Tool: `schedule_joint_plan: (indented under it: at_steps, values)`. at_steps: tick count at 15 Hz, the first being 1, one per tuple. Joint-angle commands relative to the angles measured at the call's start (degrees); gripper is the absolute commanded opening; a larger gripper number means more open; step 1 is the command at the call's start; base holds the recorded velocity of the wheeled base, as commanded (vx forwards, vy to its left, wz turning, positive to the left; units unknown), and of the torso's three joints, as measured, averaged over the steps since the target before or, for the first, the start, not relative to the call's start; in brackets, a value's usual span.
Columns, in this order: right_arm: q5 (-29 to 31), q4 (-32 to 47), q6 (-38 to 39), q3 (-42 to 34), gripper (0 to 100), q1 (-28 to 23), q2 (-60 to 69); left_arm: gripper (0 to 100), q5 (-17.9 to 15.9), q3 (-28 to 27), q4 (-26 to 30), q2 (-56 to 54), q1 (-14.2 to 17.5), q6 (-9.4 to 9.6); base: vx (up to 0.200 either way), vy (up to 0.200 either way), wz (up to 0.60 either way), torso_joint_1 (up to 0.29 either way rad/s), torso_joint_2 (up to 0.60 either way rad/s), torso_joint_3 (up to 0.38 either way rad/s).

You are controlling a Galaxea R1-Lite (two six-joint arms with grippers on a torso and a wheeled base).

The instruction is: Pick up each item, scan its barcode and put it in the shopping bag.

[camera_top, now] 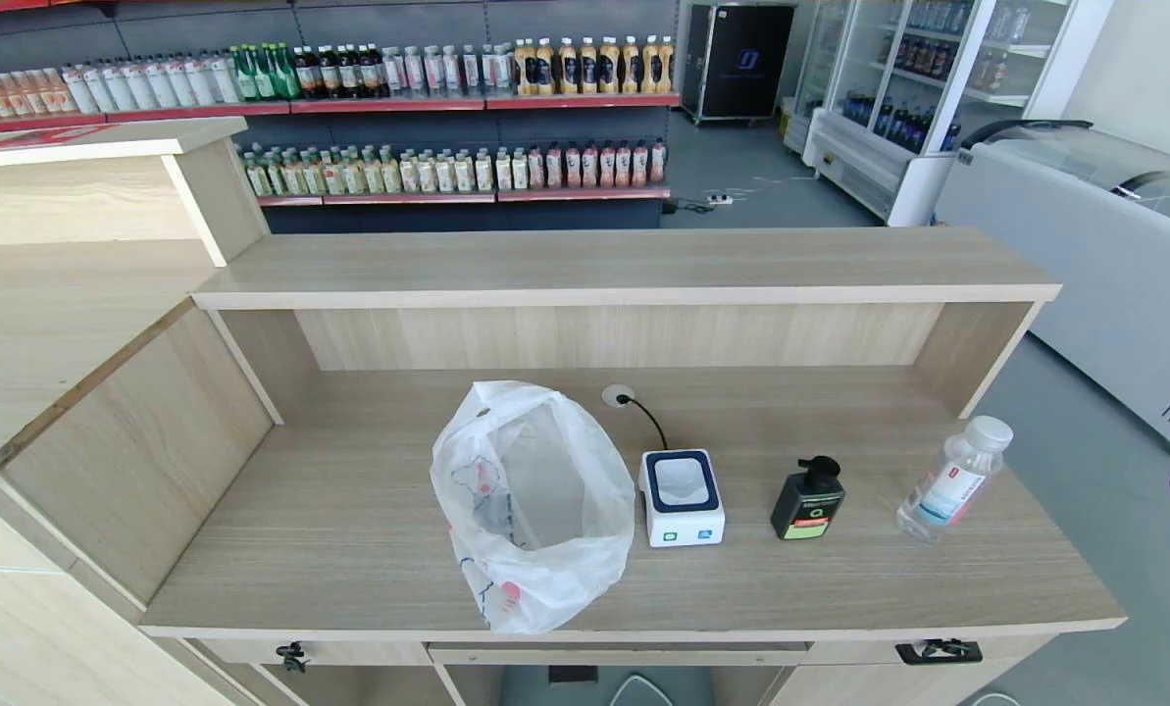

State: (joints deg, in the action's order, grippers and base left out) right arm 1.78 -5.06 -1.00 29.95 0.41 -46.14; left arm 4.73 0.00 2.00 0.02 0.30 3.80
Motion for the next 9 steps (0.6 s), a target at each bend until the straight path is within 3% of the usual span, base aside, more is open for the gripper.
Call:
schedule_joint_plan:
  at_steps: [1, 6, 9]
  values:
    - [-1.7, -4.3, -3.8, 2.4, 100, -0.5, -18.4, 100, 0.0, 0.0, 0.0, 0.0, 0.0, -0.02, 0.0, 0.0, 0.0, 0.0, 0.0, 0.0]
    - [-6.4, -15.0, -11.0, -5.4, 100, -2.3, -26.1, 100, 0.0, 0.0, 0.0, 0.0, 0.0, -0.02, 0.0, 0.0, 0.0, 0.0, 0.0, 0.0]
    - [-8.5, -27.4, -11.7, -8.7, 100, -4.7, -34.2, 100, 0.0, 0.0, 0.0, 0.0, 0.0, -0.02, 0.0, 0.0, 0.0, 0.0, 0.0, 0.0]
